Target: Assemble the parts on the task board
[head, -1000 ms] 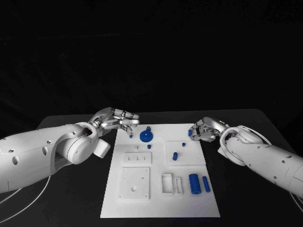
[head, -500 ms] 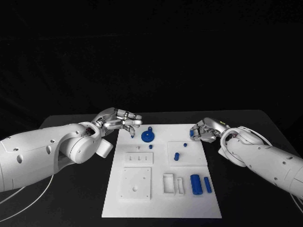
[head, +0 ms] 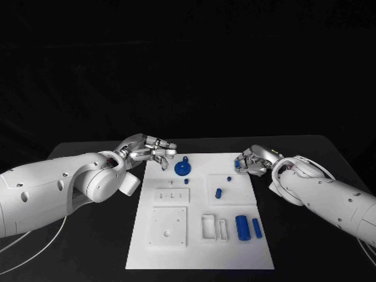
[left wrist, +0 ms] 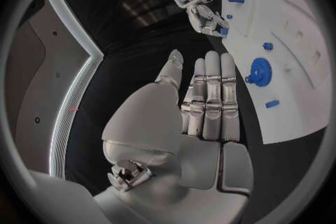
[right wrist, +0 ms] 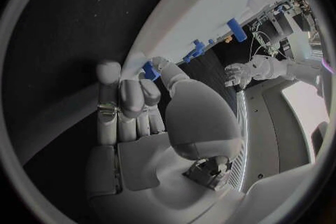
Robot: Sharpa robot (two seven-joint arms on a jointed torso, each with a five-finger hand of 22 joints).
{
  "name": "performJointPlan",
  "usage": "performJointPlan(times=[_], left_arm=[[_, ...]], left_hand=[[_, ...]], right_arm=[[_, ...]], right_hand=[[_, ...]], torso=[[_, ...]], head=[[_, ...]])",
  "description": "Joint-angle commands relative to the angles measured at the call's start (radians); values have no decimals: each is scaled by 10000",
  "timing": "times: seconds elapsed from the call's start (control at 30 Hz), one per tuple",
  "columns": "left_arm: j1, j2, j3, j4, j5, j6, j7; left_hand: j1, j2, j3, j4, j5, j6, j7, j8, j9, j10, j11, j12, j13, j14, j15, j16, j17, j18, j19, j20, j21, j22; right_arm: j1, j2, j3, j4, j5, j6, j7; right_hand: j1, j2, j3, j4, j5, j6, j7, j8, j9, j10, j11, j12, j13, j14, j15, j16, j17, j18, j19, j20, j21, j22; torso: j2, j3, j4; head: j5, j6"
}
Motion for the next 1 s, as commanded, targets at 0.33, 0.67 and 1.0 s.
performJointPlan(times=[0.33,0.67,1.0], left_arm=[[-4,89,-6,7,10,226,-111],[-9,122,-9,5,6,216,-121],[58,172,-21,-71,-76,-78,-386]], left_hand=[[-6,133,-22,8,55,16,45,10,7,-68,-3,-7,2,-13,54,-70,-24,-121,32,53,-75,-13],[18,123,-20,10,54,2,48,18,11,-88,4,-8,1,-6,59,-97,-55,-115,47,61,-113,-26],[20,141,-81,-64,109,121,-37,17,8,159,-178,52,28,229,-160,1220,833,-96,272,-128,333,287]], right_arm=[[9,32,3,-114,507,1,43],[16,2,7,-25,736,-755,115],[343,-212,129,761,943,-850,-50]], right_hand=[[14,210,236,62,-640,736,-236,-6,72,32,-185,82,56,21,-156,-11,28,-185,-45,-118,1,680],[133,302,352,-30,-593,1039,-306,-9,121,93,-233,90,84,35,-212,29,83,-240,-20,-190,148,706],[-21,345,923,-87,-629,667,-187,-10,57,10,-183,-107,-20,31,-169,7,112,-208,-58,-160,163,697]], torso=[[4,0,-4],[6,-2,1],[-91,54,-19]], head=[[-48,4],[-21,32],[108,221]])
